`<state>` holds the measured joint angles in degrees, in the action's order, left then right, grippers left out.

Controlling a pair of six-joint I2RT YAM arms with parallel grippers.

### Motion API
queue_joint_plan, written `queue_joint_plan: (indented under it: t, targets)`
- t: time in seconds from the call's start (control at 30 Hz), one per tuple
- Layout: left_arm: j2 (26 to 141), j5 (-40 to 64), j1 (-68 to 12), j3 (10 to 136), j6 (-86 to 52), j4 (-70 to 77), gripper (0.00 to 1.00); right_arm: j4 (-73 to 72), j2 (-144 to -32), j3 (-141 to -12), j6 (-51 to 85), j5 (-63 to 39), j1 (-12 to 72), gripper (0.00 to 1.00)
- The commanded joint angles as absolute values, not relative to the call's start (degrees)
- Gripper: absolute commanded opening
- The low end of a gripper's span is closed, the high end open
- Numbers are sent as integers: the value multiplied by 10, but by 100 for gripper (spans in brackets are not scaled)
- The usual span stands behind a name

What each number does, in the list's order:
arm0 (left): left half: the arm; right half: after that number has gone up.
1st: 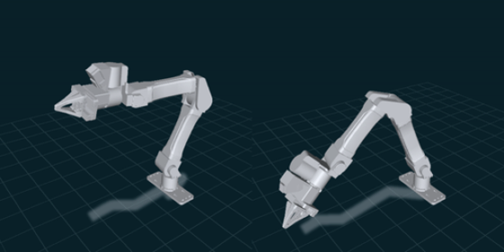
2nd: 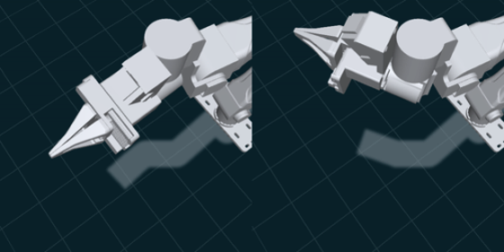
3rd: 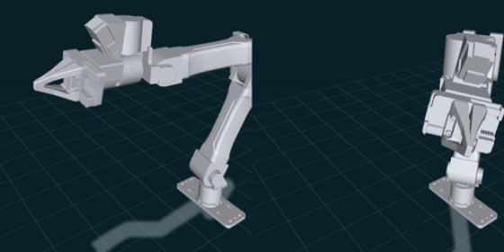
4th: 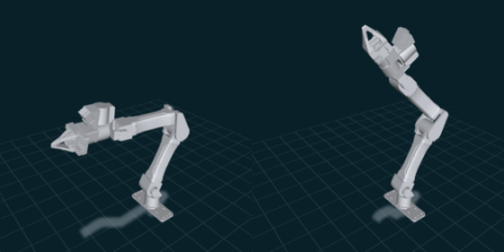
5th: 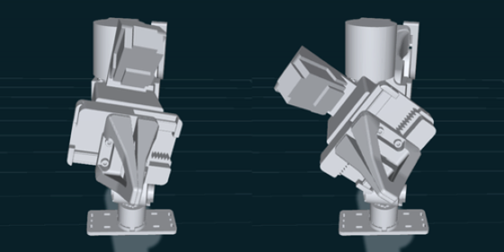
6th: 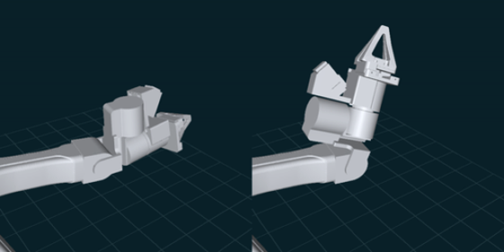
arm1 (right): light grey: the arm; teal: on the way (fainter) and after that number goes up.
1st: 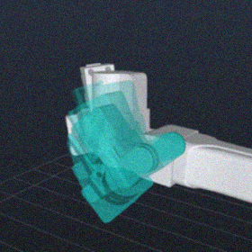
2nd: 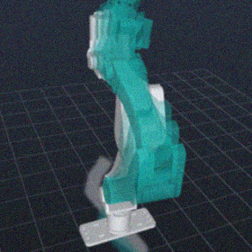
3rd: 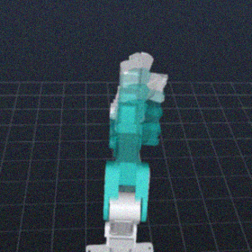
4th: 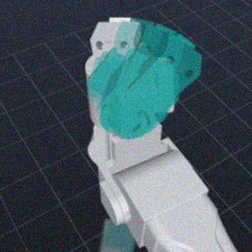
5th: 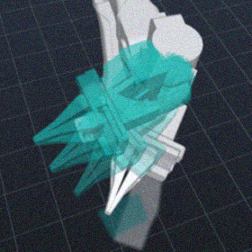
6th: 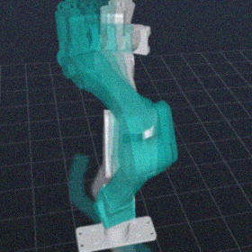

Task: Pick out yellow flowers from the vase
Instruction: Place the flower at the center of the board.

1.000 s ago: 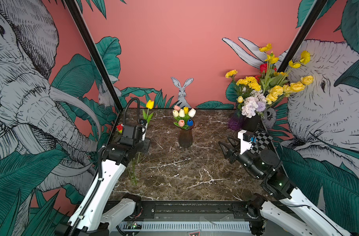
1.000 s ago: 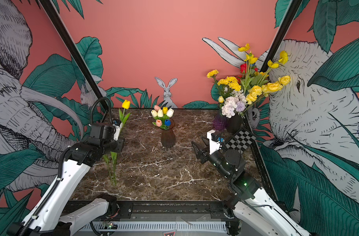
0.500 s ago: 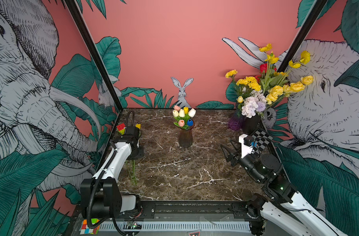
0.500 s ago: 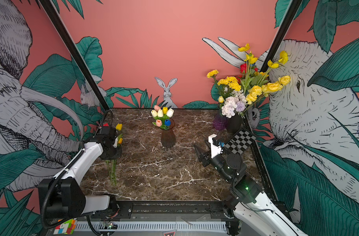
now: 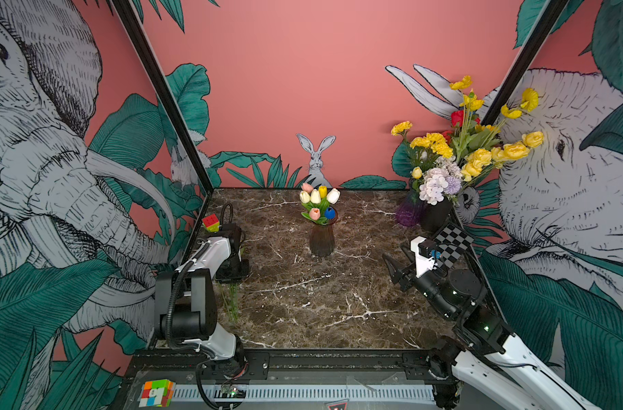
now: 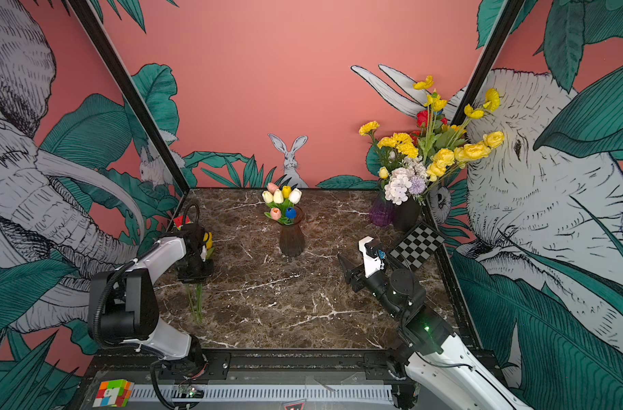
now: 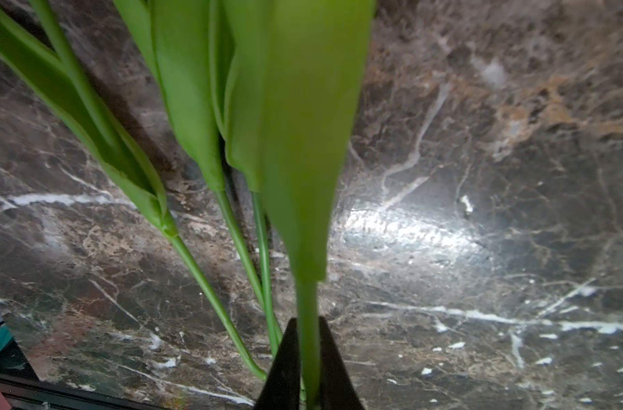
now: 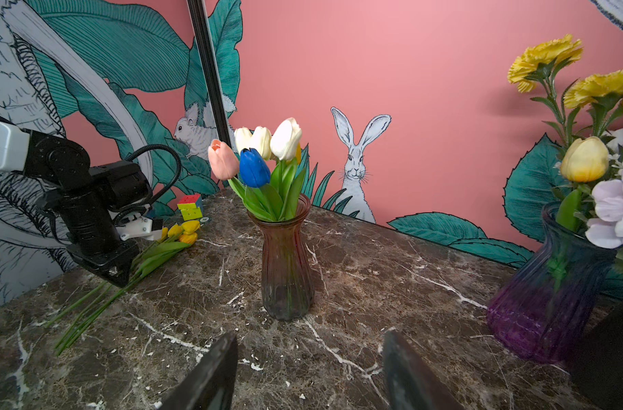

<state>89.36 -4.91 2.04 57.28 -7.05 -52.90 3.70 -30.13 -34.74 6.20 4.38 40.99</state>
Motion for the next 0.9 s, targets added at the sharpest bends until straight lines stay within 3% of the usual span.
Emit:
queue_joint_plan:
  t: [0.0, 0.33, 0.67, 0.87]
  targets:
    - [889, -43, 25, 587, -77, -552, 20, -6, -315, -345, 65, 44, 413, 63]
    - [796, -61, 23, 580, -76, -536, 31, -18, -424, -398, 87, 17, 404, 62]
    - [555, 95, 21, 523, -55, -399, 52, -71, -644, -521, 115, -111, 308, 59]
    - [497, 135, 19, 507, -56, -374, 56, -121, -789, -621, 112, -197, 266, 61]
